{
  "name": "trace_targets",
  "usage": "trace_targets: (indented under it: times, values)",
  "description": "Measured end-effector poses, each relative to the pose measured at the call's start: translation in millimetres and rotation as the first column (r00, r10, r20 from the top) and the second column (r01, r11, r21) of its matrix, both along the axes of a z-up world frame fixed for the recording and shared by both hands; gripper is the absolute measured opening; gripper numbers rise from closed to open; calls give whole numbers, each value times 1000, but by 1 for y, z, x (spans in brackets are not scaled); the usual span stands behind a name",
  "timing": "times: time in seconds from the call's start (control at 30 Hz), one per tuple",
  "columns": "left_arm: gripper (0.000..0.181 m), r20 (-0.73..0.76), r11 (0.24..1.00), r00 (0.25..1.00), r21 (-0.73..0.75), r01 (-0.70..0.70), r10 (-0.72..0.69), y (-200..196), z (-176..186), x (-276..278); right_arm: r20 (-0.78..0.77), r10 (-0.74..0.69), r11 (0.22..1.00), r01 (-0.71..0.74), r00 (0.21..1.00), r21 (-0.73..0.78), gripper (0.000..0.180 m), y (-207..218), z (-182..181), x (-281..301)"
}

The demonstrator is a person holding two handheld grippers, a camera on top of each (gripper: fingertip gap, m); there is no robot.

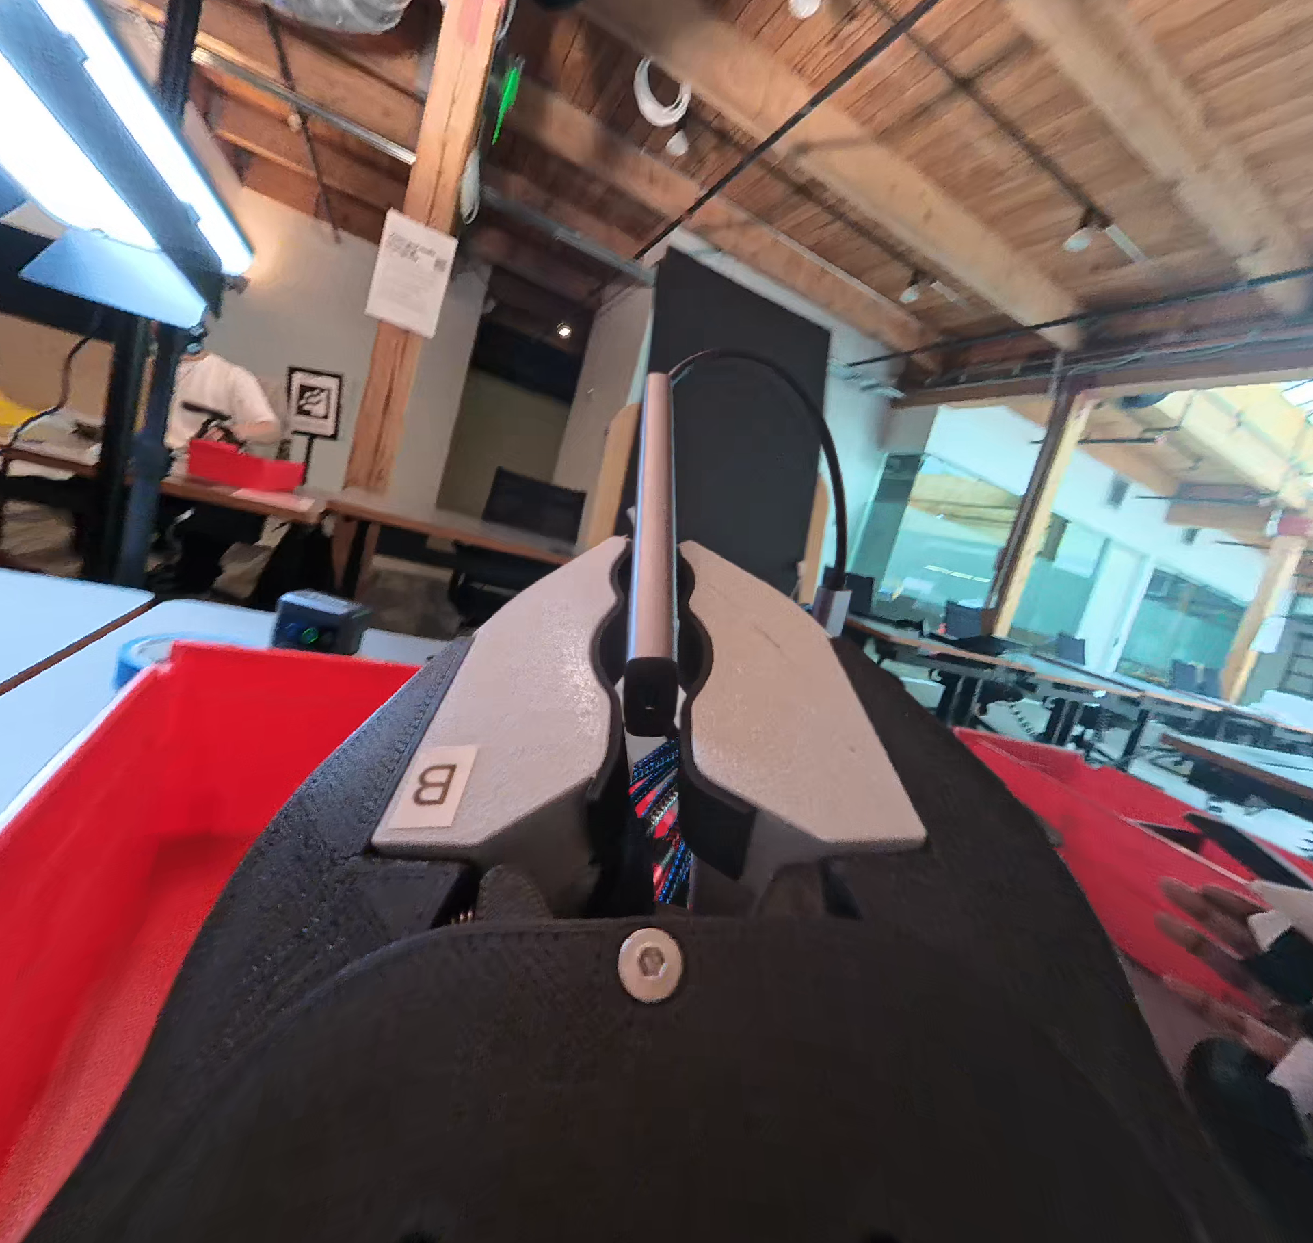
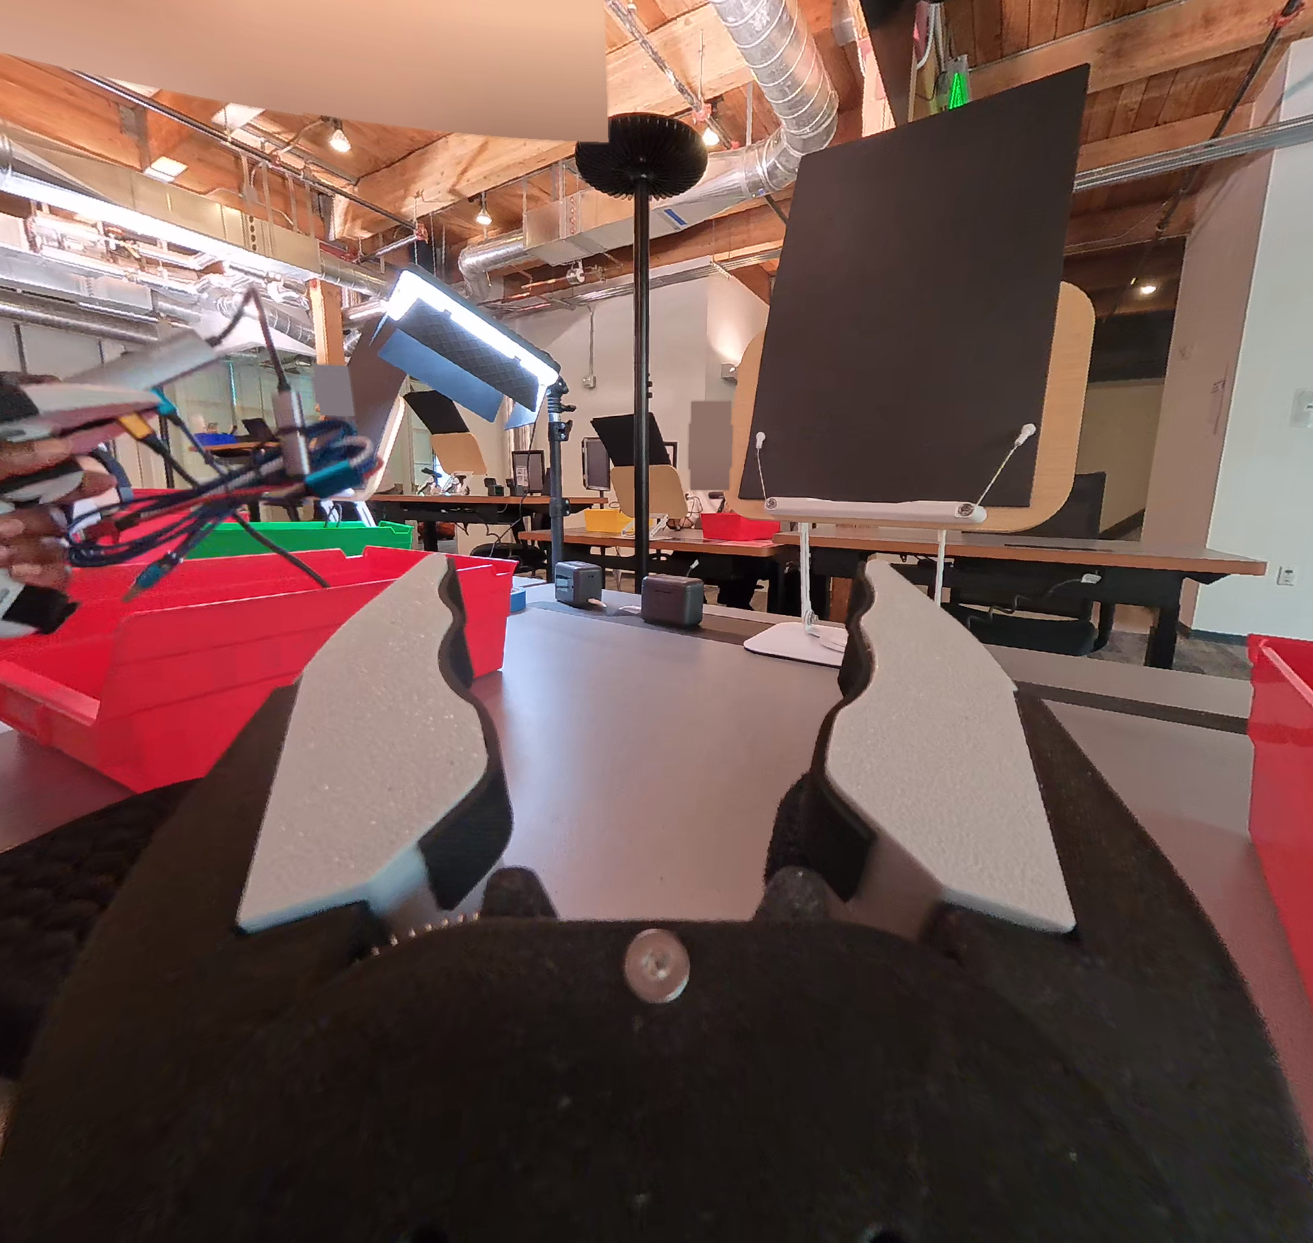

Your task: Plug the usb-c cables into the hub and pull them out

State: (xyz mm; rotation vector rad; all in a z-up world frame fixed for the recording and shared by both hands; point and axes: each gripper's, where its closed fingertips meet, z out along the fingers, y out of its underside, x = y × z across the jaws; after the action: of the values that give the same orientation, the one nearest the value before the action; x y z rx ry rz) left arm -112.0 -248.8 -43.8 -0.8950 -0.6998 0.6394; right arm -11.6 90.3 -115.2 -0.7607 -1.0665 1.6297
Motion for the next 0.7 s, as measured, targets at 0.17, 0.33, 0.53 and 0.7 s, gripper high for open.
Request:
trace_targets:
  times: [0.17,0.33,0.53,0.7]
  values:
    - [9,-123,997,989,-11,78,-79,38,36,26,-5,1,1000,0,1000,21,102,-3,0,1]
    - [9,-231,994,967,-22,108,-110,81,65,50,-12,2,999,-1,1000,36,102,-5,0,2]
    - [9,-207,982,962,-109,155,-175,151,54,60,-63,-7,991,15,998,135,95,-13,2,10]
    - [8,-77,953,956,-132,272,-284,208,11,57,-217,-52,942,120,975,315,59,-31,6,33]
